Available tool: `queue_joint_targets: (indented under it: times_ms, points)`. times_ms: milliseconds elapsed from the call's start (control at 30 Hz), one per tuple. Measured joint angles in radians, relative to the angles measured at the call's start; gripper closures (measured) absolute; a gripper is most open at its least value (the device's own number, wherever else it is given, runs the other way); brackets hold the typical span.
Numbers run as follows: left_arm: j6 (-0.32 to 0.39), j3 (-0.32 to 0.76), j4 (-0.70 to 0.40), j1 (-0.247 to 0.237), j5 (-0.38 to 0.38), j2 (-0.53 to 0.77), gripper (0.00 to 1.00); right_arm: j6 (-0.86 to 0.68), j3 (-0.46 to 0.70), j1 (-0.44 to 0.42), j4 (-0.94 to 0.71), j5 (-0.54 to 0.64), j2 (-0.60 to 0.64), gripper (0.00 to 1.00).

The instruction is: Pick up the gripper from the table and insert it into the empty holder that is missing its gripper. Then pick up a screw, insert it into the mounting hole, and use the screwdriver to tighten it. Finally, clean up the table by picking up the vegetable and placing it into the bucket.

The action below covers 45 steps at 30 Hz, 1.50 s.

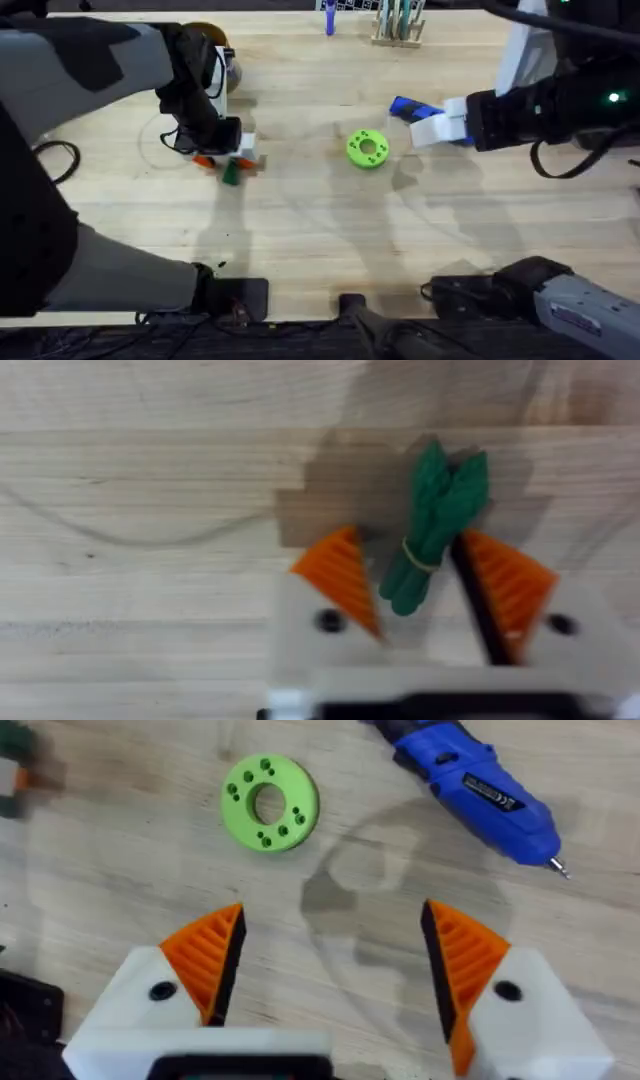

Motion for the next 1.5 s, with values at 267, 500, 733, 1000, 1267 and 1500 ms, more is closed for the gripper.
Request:
queue_joint_targets:
  times_ms: [267,500,733,1000,1267,1500]
  points:
    - [0.002,0.000,0.023,-0.001,0.004,0.002,0.979,0.000,0.000,0.000,0.000,0.000,0.000,0.010]
    - [0.002,0.024,-0.012,-0.001,0.013,-0.107,0.980,0.000,0.000,0.000,0.000,0.000,0.000,0.010]
    - [0.003,0.233,-0.057,-0.001,0.004,-0.317,0.980,0.000,0.000,0.000,0.004,0.000,0.000,0.011]
    - [0.045,0.367,0.024,-0.001,-0.050,-0.339,0.980,0.000,0.000,0.000,0.004,0.000,0.000,0.010]
    - [0.064,0.367,0.350,0.061,-0.086,-0.110,0.980,0.000,0.000,0.000,0.004,0.000,0.000,0.010]
    - [0.066,0.367,0.481,0.066,-0.078,0.067,0.981,0.000,0.000,0.000,0.004,0.000,0.000,0.011]
